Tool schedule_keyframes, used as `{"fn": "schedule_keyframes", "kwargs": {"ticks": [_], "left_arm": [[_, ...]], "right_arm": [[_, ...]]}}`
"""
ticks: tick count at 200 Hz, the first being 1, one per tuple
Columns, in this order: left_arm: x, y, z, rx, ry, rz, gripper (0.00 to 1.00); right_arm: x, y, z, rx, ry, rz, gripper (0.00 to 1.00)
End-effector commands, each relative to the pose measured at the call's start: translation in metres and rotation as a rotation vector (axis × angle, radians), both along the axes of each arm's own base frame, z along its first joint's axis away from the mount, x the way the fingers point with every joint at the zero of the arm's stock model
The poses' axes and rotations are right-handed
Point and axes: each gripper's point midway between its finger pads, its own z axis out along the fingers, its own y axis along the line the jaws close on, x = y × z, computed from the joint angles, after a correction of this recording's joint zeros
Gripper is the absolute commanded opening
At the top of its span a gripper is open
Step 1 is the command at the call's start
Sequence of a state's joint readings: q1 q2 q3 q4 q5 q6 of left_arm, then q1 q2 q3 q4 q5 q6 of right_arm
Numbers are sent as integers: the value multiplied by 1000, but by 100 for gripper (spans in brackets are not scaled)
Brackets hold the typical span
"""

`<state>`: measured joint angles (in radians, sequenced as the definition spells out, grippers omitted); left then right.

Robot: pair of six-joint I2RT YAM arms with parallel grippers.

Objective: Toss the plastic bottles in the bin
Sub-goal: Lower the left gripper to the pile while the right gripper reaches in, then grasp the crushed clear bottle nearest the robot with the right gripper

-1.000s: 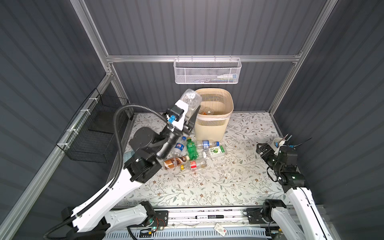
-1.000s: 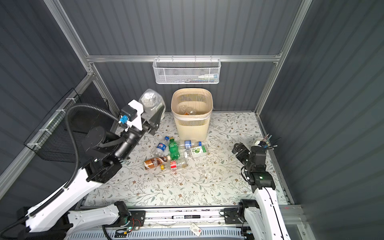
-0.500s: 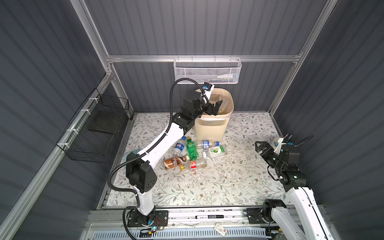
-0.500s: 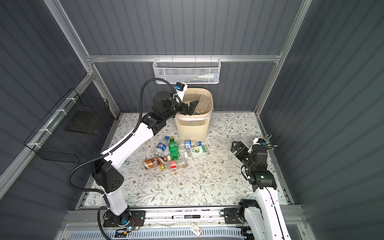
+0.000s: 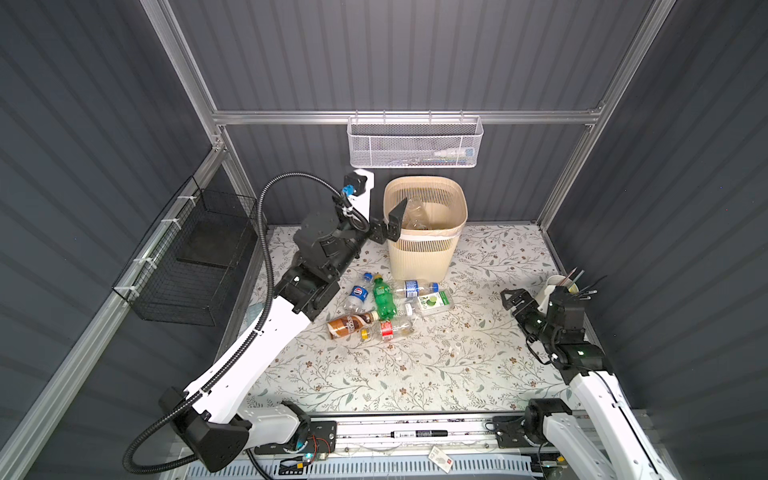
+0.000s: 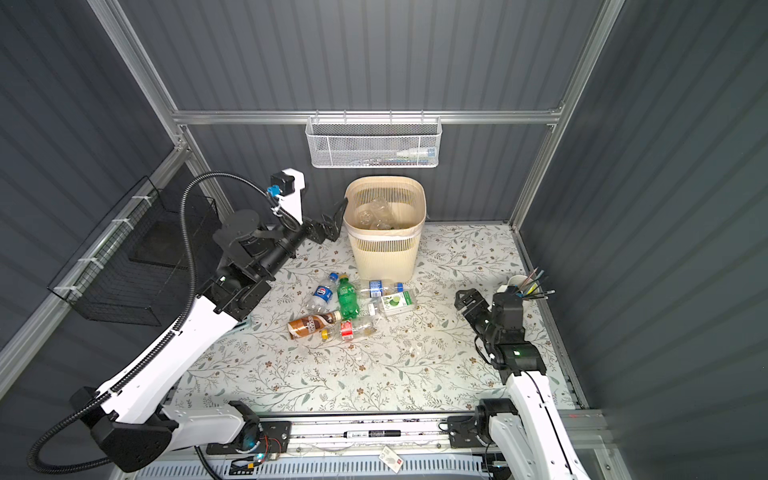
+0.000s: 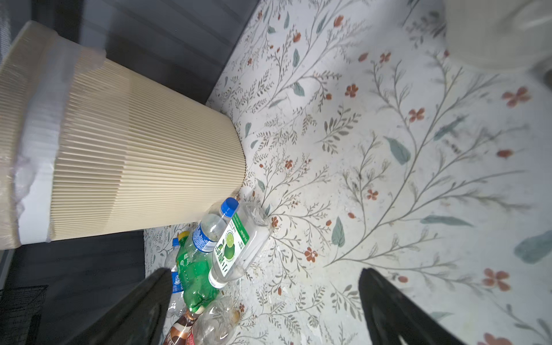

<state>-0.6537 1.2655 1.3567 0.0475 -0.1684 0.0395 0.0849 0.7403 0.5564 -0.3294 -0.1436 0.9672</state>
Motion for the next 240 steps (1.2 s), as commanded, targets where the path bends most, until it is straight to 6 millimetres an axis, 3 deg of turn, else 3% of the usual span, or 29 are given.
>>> {"fn": "schedule_keyframes", "kwargs": {"ticks": [1,51,75,107,151,190,240], "left_arm": [[4,26,-65,84,149,138,100],[-15,97,-153,131,338,445,100],[-28,126,-181,156,407,568,100],[-43,148,-211,179,465,651,100],[-55,162,-233,197,511,696,100],[-60,165,-240,208,528,696,100],[-64,169,-243,221,531,705,100]], "right_arm": [[6,23,-5,109,20,-44,99],[8,125,-24,256,140,51,99],[4,166,-36,350,202,63,99],[-3,215,-38,387,282,124,99],[-10,266,-53,440,394,151,99],[-14,305,-67,457,481,193,96],[-18,312,-95,429,562,161,93]]}}
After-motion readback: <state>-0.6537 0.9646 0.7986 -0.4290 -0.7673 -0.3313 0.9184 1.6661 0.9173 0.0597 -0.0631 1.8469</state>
